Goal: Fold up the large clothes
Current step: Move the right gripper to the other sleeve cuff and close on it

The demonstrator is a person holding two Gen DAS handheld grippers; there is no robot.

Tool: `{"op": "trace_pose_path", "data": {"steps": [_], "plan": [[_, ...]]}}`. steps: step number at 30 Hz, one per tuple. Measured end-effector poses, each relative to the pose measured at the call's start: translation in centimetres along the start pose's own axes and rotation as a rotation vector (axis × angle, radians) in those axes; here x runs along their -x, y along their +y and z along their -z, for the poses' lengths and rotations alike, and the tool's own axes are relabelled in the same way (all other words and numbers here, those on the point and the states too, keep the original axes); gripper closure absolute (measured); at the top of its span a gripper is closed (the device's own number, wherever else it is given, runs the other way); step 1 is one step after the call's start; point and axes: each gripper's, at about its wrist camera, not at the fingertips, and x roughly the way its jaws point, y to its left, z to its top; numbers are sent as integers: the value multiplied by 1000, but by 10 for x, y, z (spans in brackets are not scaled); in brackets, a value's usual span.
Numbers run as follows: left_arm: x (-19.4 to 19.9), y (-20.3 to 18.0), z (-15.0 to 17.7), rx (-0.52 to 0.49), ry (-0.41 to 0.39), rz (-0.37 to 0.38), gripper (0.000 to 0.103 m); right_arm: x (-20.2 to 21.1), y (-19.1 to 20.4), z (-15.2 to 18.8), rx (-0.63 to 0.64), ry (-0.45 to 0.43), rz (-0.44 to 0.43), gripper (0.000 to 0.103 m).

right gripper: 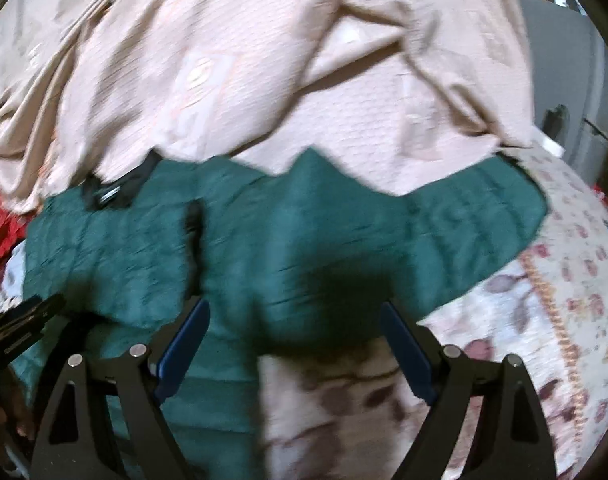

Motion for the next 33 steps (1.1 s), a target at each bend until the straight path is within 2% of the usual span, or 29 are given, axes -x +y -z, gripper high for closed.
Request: {"op": "trace_pose_path", "data": {"steps": [3,8,12,16,18,19,20,22,23,26,30,33], "plan": [[-7,-6,0,-14,9,-2,60,-5,-34,-7,-43,-10,64,13],[-16,-8,0,-31,22,-15,60,-32,-102,-20,-127,6,227,13],[-18,-3,0,-20,24,-15,60,-54,-157,-33,-243,0,329,13],[-21,3,-1,-6,30,-19,60,-81,-192,-44,-323,41,360,13],[-20,6,-1,1,33,-18,60,-85,-198,-48,-326,12,355,13],[-20,7,0,2,36,-19,60,-86,-197,-51,-314,-2,348,19],[-20,8,0,-1,39,-22,60,-87,-197,-53,-311,-8,332,43],[-18,10,1,-4,41,-26,60,-86,-199,-55,-331,-24,272,68],[-16,12,1,-2,41,-25,60,-84,-200,-56,-346,-36,253,75],[-10,19,3,13,33,-17,60,-71,-196,-54,-348,-64,199,85],[-4,29,7,36,33,-12,60,-45,-186,-49,-317,-98,156,88],[1,33,10,35,34,-8,60,-19,-177,-47,-322,-136,85,89]]}}
